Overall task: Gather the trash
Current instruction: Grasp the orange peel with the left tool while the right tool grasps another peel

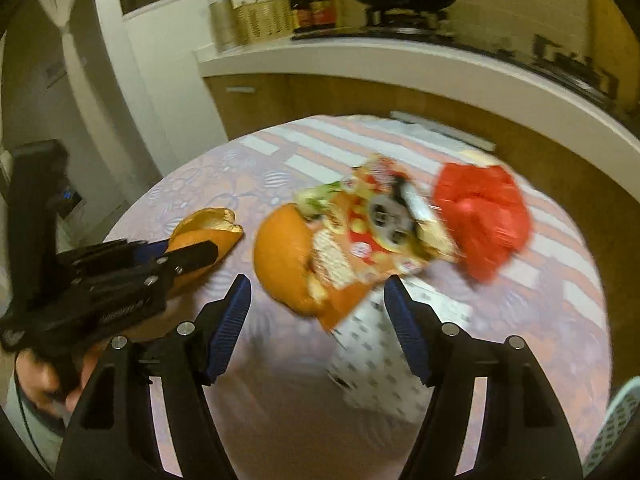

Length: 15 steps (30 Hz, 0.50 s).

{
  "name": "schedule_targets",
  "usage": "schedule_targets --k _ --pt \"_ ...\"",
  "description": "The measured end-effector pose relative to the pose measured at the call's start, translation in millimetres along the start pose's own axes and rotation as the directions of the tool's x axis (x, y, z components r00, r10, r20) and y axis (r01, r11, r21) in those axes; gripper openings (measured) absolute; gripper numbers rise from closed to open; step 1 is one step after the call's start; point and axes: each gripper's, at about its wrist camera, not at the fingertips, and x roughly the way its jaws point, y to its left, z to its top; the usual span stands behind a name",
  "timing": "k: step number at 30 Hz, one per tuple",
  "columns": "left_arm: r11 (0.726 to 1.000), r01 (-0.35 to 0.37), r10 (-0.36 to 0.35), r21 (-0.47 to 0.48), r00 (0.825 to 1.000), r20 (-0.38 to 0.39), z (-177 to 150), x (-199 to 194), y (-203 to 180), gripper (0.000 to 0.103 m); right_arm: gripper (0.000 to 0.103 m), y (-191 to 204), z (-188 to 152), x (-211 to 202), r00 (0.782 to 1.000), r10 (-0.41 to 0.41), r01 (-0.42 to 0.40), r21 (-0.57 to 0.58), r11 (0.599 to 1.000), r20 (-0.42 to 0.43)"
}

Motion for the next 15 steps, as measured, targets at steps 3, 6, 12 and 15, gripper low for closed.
schedule_targets --k 3,6,12,15 --pt "0.999 0.000 0.001 -0.051 1.000 0.017 -4.2 -10.0 8.0 0.027 0.059 7.7 6.8 15.1 1.000 0.010 -0.011 -0.019 1.000 -0.025" --pt "0.996 -0.010 0.013 -0.087 0.999 0.034 -7.2 -19.5 13.3 0.027 0.038 15.5 7.8 26.6 0.998 0.019 -0.022 -0.047 0.999 -0.058" --pt "0.995 -0.014 0.020 -0.098 0.998 0.061 -9.6 -37.0 8.5 0.027 0.007 21.3 2.5 7.1 0.999 0.044 -0.045 -0.068 0.997 -0.029" --pt "0.995 0.006 0.003 -0.095 0.996 0.085 -10.6 -50.6 -2.9 0.027 0.007 22.3 -1.1 -15.2 0.999 0.053 -0.053 -0.071 0.996 0.006"
